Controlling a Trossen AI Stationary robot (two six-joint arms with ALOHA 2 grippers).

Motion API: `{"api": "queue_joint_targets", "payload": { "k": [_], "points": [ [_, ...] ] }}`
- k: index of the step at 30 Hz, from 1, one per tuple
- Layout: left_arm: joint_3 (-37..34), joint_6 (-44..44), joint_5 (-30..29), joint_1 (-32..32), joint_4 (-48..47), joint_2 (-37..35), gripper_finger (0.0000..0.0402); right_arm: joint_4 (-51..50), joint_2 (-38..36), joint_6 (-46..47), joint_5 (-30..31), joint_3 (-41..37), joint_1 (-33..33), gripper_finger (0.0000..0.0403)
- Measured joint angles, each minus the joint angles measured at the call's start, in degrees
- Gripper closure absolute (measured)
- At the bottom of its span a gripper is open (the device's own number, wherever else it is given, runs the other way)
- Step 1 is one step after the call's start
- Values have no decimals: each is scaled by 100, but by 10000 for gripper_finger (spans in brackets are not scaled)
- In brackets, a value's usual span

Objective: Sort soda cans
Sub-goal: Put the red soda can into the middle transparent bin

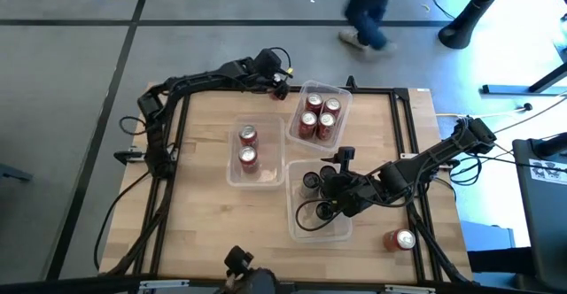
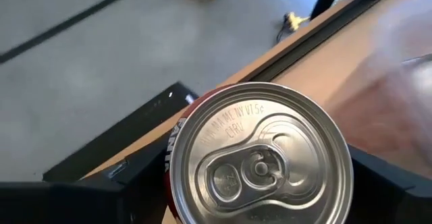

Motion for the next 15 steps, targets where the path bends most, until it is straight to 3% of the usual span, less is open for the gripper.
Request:
{"api": "queue_joint_targets", "payload": {
  "k": [15],
  "points": [
    [2, 162, -521, -949, -947, -1705, 98, -20, 0, 76, -13, 0, 9, 52]
  ]
}}
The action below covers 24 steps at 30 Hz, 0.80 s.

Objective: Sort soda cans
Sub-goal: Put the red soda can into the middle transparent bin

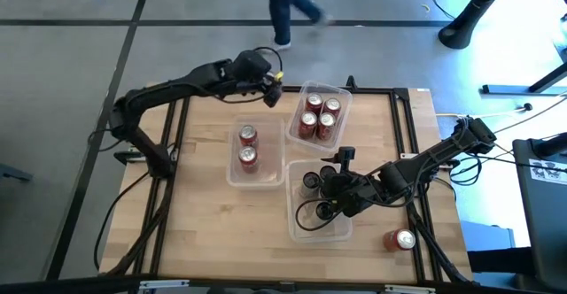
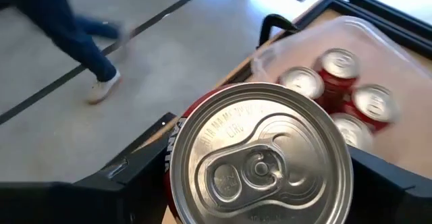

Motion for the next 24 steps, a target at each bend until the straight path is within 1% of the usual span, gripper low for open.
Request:
{"api": "queue_joint_targets", "payload": {
  "k": [7, 14, 19, 24],
  "points": [
    [7, -357, -34, -529, -611, -451, 97, -48, 0, 31, -2, 0, 2, 52],
    [7, -646, -189, -1028, -1159, -497, 97, -70, 0, 83, -6, 0, 2, 52],
    [-155, -805, -236, -1350, -1141, -497, 96, -69, 0, 103, -100, 0, 2, 52],
    [-663, -991, -247, -1481, -901, -504, 96, -65, 0, 103, -149, 0, 2, 52]
  ]
}}
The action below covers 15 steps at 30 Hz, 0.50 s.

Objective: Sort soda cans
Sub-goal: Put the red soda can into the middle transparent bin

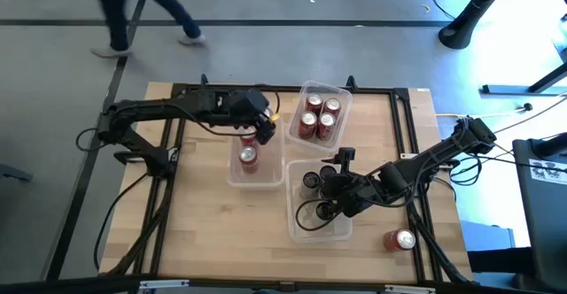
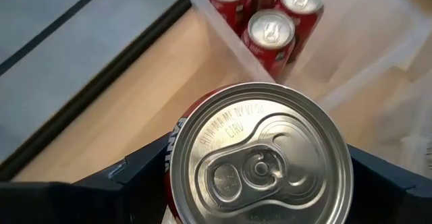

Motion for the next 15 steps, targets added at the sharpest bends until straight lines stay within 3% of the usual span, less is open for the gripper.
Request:
{"api": "queue_joint_targets", "payload": {
  "k": [15],
  "points": [
    [-1408, -57, 10, -24, 1389, 30, 96, 22, 0, -2, 4, 0, 0, 52]
  ]
}}
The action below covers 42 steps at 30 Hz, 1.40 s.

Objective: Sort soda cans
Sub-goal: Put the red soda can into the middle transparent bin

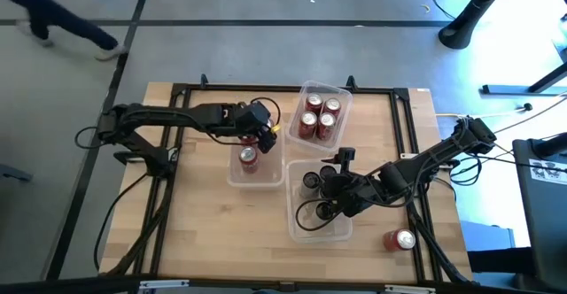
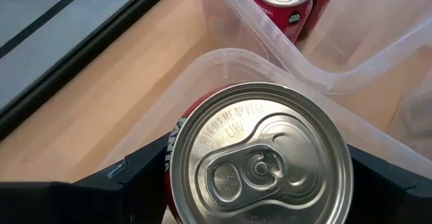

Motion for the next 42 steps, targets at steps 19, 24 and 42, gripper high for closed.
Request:
{"api": "queue_joint_targets", "payload": {
  "k": [19, 24, 42],
  "points": [
    [-1322, 73, 19, 2, 1568, 7, 96, 57, -2, -4, 3, 0, 0, 52],
    [-1439, 77, -13, 2, 1772, 40, 96, 67, -2, -35, 4, 0, 0, 52],
    [-1500, 142, -9, 7, 1989, 67, 96, 90, -2, -59, 5, 0, 0, 52]
  ]
}}
